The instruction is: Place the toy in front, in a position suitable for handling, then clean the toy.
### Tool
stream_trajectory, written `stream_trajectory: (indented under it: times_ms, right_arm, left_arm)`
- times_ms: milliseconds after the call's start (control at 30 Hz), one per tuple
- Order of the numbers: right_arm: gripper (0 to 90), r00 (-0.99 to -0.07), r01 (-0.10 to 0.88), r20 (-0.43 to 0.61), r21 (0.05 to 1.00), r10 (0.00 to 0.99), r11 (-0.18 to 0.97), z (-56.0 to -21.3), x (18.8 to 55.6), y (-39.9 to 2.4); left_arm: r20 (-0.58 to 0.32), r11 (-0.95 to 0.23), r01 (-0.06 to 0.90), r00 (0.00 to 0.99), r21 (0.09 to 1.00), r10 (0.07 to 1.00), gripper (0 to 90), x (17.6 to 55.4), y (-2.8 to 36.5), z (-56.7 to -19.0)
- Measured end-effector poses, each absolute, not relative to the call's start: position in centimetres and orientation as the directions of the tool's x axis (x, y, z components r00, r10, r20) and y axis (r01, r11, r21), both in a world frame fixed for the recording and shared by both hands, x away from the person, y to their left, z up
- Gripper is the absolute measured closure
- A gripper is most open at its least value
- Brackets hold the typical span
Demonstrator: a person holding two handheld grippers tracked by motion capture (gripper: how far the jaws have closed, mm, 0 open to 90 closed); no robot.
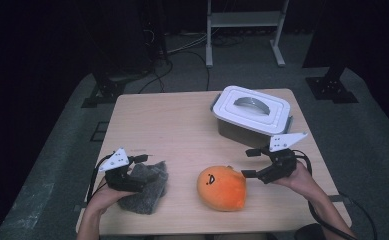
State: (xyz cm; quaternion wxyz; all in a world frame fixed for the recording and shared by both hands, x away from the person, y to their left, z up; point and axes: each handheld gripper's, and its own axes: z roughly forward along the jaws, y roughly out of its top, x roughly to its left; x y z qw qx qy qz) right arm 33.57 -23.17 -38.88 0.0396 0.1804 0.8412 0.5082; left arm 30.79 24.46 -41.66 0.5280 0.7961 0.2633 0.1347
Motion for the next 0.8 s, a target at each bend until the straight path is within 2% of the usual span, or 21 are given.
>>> stream_trajectory:
  times_ms: [300,800]
  right_arm:
    - [21.3,-0.929,0.243,0.083,0.871,0.359,0.428,-37.0,35.1,-23.2]
    - [21.0,-0.938,0.231,0.075,0.862,0.338,0.45,-36.6,35.9,-22.3]
  left_arm:
    - [-0.062,-0.299,0.27,0.828,0.915,0.558,12.2,30.5,24.5,-41.6]
    - [-0.063,-0.29,0.263,0.831,0.92,0.553,10.2,30.3,24.7,-41.4]
